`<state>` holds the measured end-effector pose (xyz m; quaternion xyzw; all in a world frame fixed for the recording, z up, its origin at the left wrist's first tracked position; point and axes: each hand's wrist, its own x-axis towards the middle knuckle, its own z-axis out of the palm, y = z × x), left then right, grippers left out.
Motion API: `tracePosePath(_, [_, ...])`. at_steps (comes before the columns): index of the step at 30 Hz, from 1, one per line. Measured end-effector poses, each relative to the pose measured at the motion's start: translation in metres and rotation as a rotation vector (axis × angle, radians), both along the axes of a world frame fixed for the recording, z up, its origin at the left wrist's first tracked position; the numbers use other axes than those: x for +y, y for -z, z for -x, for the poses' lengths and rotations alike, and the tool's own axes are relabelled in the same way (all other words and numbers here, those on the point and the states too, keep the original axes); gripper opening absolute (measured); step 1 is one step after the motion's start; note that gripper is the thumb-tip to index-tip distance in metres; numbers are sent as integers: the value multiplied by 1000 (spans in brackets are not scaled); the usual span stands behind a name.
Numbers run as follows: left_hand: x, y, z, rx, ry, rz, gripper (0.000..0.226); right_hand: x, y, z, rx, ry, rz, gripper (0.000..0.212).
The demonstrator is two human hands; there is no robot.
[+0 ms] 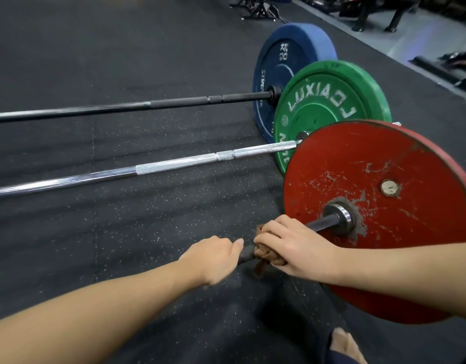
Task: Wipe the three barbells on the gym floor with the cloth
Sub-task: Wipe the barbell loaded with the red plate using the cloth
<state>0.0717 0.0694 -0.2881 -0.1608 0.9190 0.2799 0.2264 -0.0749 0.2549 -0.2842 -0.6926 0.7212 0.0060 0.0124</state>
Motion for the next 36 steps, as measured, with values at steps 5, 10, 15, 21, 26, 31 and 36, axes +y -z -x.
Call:
tracePosePath(5, [3, -3, 3, -98, -45, -12, 65, 14, -14, 40, 79, -128, -110, 53])
tracePosePath(10, [8, -5, 5, -3, 41, 104, 15, 19, -22, 62, 89, -154, -128, 45])
tracePosePath(15, [5, 5, 7, 29, 43, 109, 17, -4, -1, 26, 7, -107, -44, 38])
tracePosePath(21, [4, 6, 6, 41, 116, 163, 20, -8, -6, 24, -100, -115, -64, 49])
tracePosePath(26, [5, 5, 4, 50, 136, 196, 14, 16, -29, 77, 5, -212, -205, 70])
tracePosePath(31, [8, 3, 4, 47, 94, 196, 14, 18, -15, 72, -49, -193, -172, 68])
tracePosePath(36, [4, 0, 5, -3, -17, 37, 23, -7, -5, 39, -68, -250, -90, 56])
